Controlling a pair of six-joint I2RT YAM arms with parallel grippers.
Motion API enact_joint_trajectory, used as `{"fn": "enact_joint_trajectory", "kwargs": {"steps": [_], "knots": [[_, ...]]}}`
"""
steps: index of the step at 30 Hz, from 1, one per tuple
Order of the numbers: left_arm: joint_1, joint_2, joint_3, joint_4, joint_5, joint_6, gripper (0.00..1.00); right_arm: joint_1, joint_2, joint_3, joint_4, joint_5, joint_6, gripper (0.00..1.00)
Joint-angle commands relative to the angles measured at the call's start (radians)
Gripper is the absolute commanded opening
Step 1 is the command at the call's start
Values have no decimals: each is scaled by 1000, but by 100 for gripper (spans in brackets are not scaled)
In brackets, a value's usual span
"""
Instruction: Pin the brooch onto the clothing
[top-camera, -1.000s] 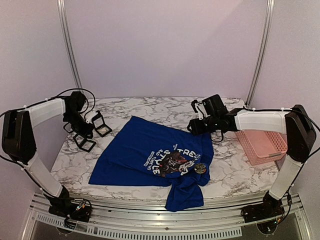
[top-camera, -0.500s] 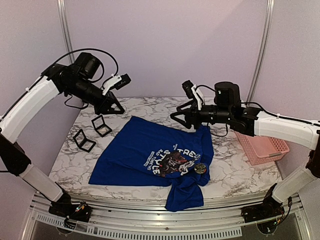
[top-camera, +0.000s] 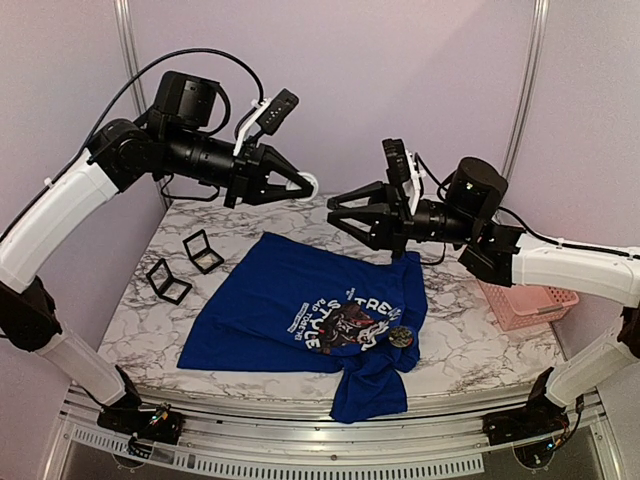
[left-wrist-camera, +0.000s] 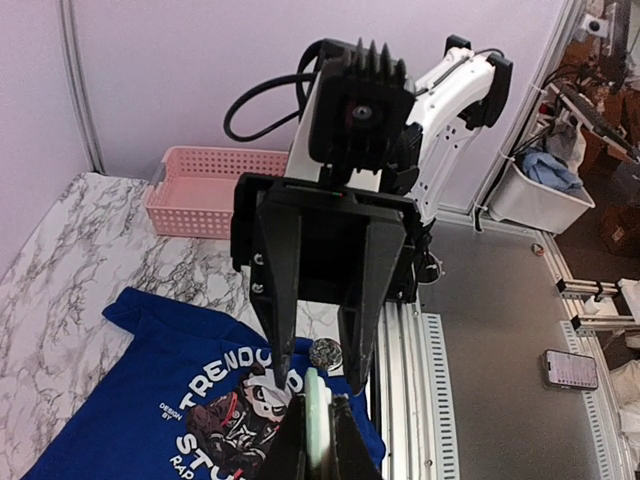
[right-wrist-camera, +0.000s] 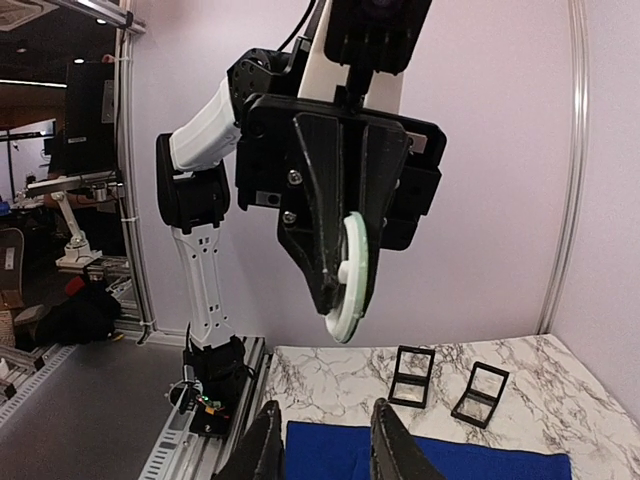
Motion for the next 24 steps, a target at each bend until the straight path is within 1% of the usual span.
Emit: {"fn": "enact_joint_trajectory", "kwargs": {"steps": [1, 5, 11, 15, 19, 24], "knots": [[-43, 25, -3, 49, 27, -32, 0, 10, 45, 53, 51, -75, 46, 28], [-61, 32, -3, 29, 11, -1, 0, 14, 57, 62, 55, -69, 50, 28], [-81, 41, -8, 15, -1, 21, 0, 14, 72, 79, 53, -73, 57, 15], [-87, 42, -8, 7, -17, 36, 0, 14, 79, 82, 50, -81, 61, 13], [-93, 41, -7, -9, -21, 55, 0, 14, 78, 82, 30, -66, 53, 1], [-112, 38, -19, -51, -61, 110, 0, 13, 72, 80, 24, -50, 51, 0]]}}
